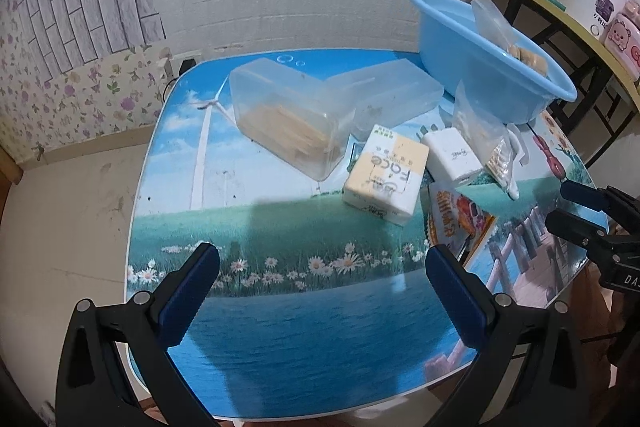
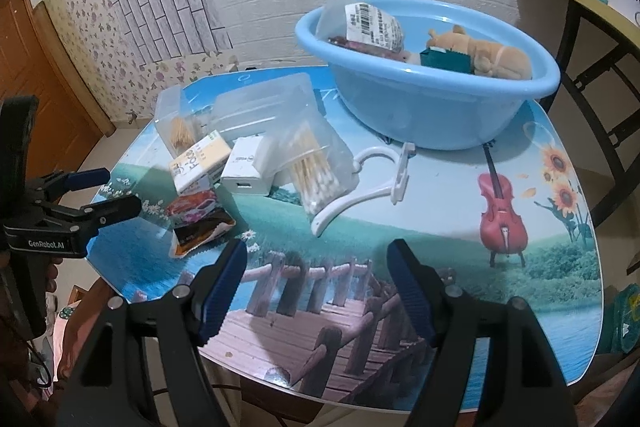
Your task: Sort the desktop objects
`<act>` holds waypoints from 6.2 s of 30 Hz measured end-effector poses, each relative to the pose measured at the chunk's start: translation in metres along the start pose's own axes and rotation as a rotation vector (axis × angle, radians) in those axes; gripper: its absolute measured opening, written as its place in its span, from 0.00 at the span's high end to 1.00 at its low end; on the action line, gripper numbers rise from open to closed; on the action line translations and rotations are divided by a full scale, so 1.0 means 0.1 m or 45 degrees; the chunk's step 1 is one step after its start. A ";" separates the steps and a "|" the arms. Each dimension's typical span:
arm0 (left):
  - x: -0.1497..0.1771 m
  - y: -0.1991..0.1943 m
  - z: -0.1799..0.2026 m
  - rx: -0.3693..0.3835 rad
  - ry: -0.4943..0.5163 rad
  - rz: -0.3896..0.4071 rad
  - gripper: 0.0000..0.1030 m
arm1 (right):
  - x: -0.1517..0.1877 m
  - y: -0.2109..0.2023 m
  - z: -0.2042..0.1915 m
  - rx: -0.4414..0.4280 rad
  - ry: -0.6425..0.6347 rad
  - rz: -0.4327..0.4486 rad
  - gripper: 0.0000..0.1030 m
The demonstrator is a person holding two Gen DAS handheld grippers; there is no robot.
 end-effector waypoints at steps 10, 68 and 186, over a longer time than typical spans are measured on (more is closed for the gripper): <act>0.03 0.03 0.01 0.033 0.003 0.011 0.00 | 0.00 0.03 -0.05 -0.017 0.000 -0.003 0.29; -0.13 0.28 0.41 0.057 0.193 0.005 0.51 | -0.09 0.12 0.51 0.081 0.091 0.043 0.66; -1.83 -0.33 1.15 0.114 0.312 0.290 0.55 | -1.21 -0.61 0.52 -0.098 0.030 0.459 0.48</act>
Point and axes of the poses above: each gripper's, at about its wrist camera, not at the fingertips, and y roughly the way its jaws point, z to its right, x to its underside, the point moved 6 cm from there along y, roughly the way its jaws point, and after that the axes turned 15 degrees about y, right-handed, at the moved point
